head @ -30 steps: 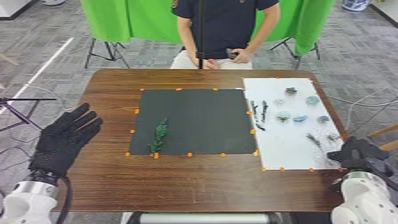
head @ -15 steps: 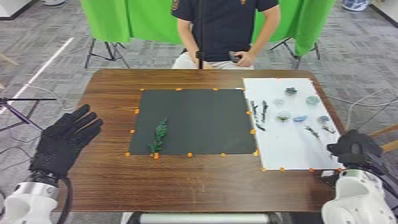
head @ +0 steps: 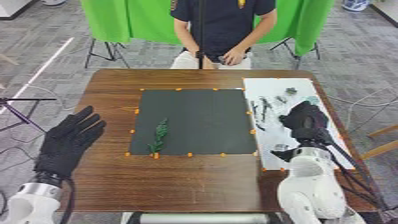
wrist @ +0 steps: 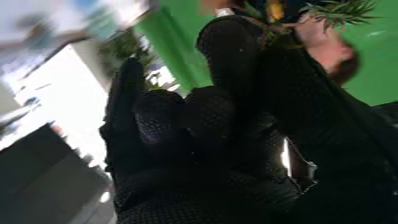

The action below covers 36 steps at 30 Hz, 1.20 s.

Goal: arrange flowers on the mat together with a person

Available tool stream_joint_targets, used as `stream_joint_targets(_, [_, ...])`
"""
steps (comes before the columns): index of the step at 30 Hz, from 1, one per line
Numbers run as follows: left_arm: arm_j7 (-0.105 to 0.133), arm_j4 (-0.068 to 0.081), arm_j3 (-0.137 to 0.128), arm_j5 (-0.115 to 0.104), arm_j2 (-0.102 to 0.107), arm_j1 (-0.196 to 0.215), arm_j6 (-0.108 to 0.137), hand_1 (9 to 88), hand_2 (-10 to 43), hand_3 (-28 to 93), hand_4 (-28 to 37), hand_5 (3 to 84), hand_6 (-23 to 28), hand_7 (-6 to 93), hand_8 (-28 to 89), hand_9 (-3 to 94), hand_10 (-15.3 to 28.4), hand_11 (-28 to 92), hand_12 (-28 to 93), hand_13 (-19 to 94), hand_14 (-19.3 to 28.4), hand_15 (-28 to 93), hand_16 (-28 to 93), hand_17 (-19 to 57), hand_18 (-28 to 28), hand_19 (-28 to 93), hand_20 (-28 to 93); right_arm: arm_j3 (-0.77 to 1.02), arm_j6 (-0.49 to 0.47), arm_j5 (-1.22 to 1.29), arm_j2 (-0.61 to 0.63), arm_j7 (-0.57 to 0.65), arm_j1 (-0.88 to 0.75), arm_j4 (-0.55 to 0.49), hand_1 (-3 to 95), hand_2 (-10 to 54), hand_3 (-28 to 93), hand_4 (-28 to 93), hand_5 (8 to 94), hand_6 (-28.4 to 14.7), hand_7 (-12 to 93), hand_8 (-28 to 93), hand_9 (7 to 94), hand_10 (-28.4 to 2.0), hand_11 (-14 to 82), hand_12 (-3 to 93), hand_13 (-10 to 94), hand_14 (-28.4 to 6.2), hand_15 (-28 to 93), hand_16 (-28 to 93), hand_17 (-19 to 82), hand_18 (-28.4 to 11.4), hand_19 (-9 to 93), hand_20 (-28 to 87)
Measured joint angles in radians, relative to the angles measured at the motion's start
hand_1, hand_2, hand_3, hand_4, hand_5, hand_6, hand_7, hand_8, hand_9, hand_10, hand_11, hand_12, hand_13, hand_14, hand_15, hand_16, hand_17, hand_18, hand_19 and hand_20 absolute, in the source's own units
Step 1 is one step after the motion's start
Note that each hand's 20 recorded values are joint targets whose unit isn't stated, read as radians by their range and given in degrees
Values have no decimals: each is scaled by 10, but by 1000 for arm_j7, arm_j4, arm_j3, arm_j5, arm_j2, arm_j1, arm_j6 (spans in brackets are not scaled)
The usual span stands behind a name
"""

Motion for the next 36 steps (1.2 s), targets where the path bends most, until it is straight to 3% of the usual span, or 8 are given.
stream_joint_targets(11, [-16, 18, 29, 0, 23, -36, 0, 311, 119, 703, -283, 420, 74, 98, -85, 373, 152, 154, 92, 305, 155, 245, -40, -7, 145, 282, 93, -249, -165, -39, -167, -90, 142, 174, 489, -95, 766, -222, 814, -27, 400, 204, 703, -184, 664, 500, 544, -220, 800, 443, 217, -283, 802, 272])
stream_joint_targets(18, [-28, 26, 57, 0, 39, -67, 0, 312, 118, 703, -283, 419, 73, 98, -84, 374, 153, 153, 92, 305, 155, 243, -39, -6, 145, 282, 92, -320, -164, -99, -249, -114, 172, 283, 482, -95, 774, -222, 815, -27, 400, 207, 703, -186, 667, 500, 546, -225, 804, 438, 218, -284, 809, 268])
stream_joint_targets(30, [-44, 39, 106, -1, 60, -108, 1, 312, 118, 702, -283, 420, 74, 98, -84, 374, 152, 153, 91, 305, 156, 244, -39, -6, 145, 281, 92, -342, -172, -328, -346, -163, 208, 383, 449, -95, 740, -202, 787, -25, 426, 196, 688, -192, 673, 493, 536, -236, 814, 424, 215, -284, 822, 266])
stream_joint_targets(36, [-46, 39, 108, -5, 61, -112, 1, 311, 118, 703, -283, 418, 73, 98, -84, 373, 153, 153, 92, 305, 156, 245, -39, -6, 145, 281, 92, -342, -223, -328, -358, -162, 203, 373, 404, -95, 731, -194, 756, -34, 428, 184, 668, -204, 673, 493, 522, -248, 817, 419, 205, -284, 820, 268])
